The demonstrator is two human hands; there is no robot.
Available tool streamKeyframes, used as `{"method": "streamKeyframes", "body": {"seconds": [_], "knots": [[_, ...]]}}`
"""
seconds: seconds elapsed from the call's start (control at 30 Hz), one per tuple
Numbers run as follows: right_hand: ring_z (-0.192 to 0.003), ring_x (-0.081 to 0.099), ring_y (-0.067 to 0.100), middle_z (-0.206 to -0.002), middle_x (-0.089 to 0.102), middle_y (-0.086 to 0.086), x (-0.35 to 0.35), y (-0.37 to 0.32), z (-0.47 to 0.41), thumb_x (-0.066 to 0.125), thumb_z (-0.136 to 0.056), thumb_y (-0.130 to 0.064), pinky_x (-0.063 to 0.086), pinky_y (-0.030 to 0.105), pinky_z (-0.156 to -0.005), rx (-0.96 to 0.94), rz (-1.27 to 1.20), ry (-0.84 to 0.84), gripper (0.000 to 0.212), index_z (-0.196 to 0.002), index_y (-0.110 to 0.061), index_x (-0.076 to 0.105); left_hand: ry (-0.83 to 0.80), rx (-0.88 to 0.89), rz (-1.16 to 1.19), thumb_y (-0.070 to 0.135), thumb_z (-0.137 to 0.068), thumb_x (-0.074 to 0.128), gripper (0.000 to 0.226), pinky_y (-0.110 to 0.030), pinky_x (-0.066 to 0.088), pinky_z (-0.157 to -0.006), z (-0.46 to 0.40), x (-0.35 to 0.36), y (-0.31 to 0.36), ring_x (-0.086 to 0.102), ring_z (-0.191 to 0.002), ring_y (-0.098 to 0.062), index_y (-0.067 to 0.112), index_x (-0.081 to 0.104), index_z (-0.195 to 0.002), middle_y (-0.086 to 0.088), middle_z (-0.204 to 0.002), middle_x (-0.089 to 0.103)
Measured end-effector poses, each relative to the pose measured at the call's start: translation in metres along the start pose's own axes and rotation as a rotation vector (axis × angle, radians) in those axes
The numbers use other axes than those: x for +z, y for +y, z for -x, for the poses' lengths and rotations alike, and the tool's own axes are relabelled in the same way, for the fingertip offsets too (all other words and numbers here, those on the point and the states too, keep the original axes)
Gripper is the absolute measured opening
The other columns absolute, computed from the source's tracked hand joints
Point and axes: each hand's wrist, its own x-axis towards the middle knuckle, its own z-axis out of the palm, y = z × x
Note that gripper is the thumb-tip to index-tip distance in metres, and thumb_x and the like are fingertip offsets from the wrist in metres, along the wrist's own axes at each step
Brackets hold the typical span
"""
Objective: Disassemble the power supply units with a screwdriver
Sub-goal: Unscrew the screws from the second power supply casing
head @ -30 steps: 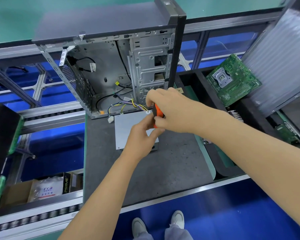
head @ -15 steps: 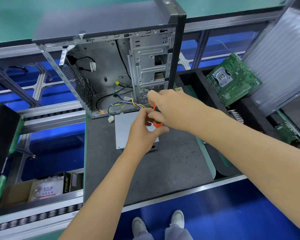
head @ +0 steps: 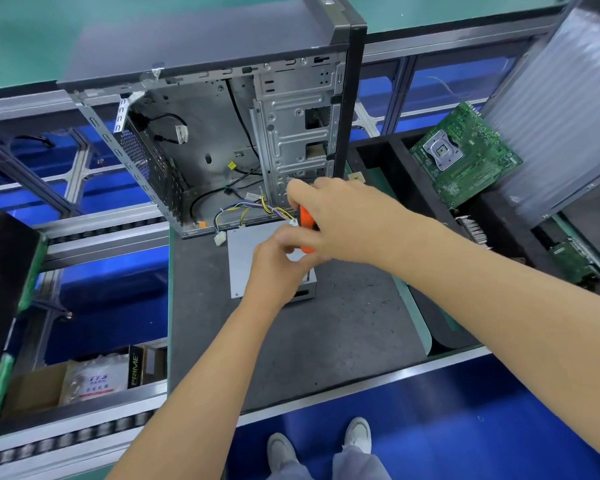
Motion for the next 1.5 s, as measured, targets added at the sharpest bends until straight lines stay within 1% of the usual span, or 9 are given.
{"method": "streamKeyframes", "body": {"seconds": [0.17, 0.33, 0.5, 0.7, 0.9, 1.0, 1.1, 1.27, 1.5], "knots": [[-0.086, 0.051, 0.026, -0.101, 0.053, 0.002, 0.002, 0.004, -0.002, 0.06, -0.088, -0.021, 0.04, 0.033, -0.066, -0.063, -0.182, -0.015, 0.03, -0.111, -0.016, 0.043, -0.051, -0.034, -0.105, 0.025, -0.075, 0.085, 0.042, -0.005, 0.037, -0.072, 0.004, 0.001, -0.02, 0.052, -0.084, 0.009, 0.047, 0.054, -0.093, 0.032, -0.087, 0.058], [-0.082, 0.052, 0.029, -0.093, 0.052, 0.003, 0.003, 0.015, 0.005, 0.06, -0.093, -0.044, 0.041, 0.037, -0.067, 0.058, -0.209, 0.009, 0.034, -0.102, -0.019, 0.04, -0.165, -0.062, -0.39, 0.019, -0.088, 0.076, 0.025, -0.034, 0.043, -0.092, 0.022, 0.001, -0.057, 0.047, -0.101, -0.021, 0.015, 0.072, -0.112, 0.004, -0.097, 0.06], [-0.079, 0.049, 0.017, -0.079, 0.05, -0.01, 0.006, 0.028, 0.013, 0.06, -0.093, -0.027, 0.038, 0.032, -0.063, 0.042, -0.395, 0.104, 0.017, -0.101, -0.02, 0.047, -0.041, 0.057, -0.447, 0.011, -0.083, 0.08, 0.016, -0.047, 0.046, -0.081, 0.021, 0.014, -0.063, 0.049, -0.086, -0.031, 0.008, 0.079, -0.099, -0.004, -0.087, 0.066], [-0.057, 0.046, 0.006, -0.071, 0.054, -0.007, 0.008, 0.054, 0.024, 0.062, -0.092, -0.033, 0.036, 0.022, -0.053, 0.162, -0.492, 0.182, 0.018, -0.097, -0.025, 0.047, -0.006, 0.113, -0.416, 0.01, -0.08, 0.082, 0.005, -0.048, 0.048, -0.073, 0.019, 0.016, -0.065, 0.047, -0.078, -0.028, 0.012, 0.08, -0.084, 0.011, -0.075, 0.054], [-0.049, 0.048, 0.004, -0.065, 0.058, -0.008, 0.014, 0.083, 0.037, 0.065, -0.088, -0.038, 0.038, 0.011, -0.045, 0.338, -0.601, 0.27, 0.017, -0.089, -0.033, 0.049, -0.069, 0.138, -0.439, 0.014, -0.087, 0.077, 0.004, -0.048, 0.046, -0.078, 0.02, 0.013, -0.061, 0.05, -0.08, -0.028, 0.016, 0.08, -0.086, 0.005, -0.079, 0.068], [-0.059, 0.063, 0.008, -0.072, 0.066, -0.005, 0.021, 0.103, 0.048, 0.065, -0.085, -0.04, 0.048, 0.02, -0.052, 0.479, -0.676, 0.395, 0.016, -0.088, -0.034, 0.051, -0.067, 0.326, -0.515, 0.013, -0.092, 0.068, 0.01, -0.041, 0.047, -0.068, 0.031, 0.021, -0.053, 0.051, -0.07, -0.028, 0.013, 0.076, -0.086, -0.001, -0.075, 0.064], [-0.071, 0.07, 0.024, -0.081, 0.067, 0.003, 0.037, 0.117, 0.059, 0.066, -0.084, -0.039, 0.056, 0.036, -0.064, 0.602, -0.758, 0.476, 0.015, -0.087, -0.033, 0.053, -0.229, 0.436, -0.658, 0.026, -0.097, 0.054, 0.027, -0.035, 0.047, -0.053, 0.048, 0.053, -0.048, 0.057, -0.063, -0.026, 0.014, 0.07, -0.078, -0.003, -0.074, 0.059], [-0.072, 0.07, 0.024, -0.074, 0.066, 0.0, 0.068, 0.128, 0.075, 0.066, -0.084, -0.04, 0.051, 0.032, -0.058, 0.702, -0.807, 0.472, 0.016, -0.088, -0.03, 0.053, -0.481, 0.088, -0.927, 0.037, -0.108, 0.03, 0.043, -0.035, 0.039, -0.065, 0.051, 0.113, -0.062, 0.064, -0.089, -0.035, 0.009, 0.063, -0.107, -0.009, -0.106, 0.06], [-0.075, 0.068, 0.025, -0.077, 0.065, 0.0, 0.103, 0.134, 0.087, 0.067, -0.087, -0.038, 0.05, 0.037, -0.065, 0.759, -0.837, 0.424, 0.015, -0.086, -0.031, 0.053, -0.352, -0.01, -1.037, 0.042, -0.108, 0.03, 0.045, -0.036, 0.04, -0.06, 0.047, 0.13, -0.087, 0.067, -0.085, -0.035, 0.009, 0.061, -0.111, -0.009, -0.11, 0.059]]}}
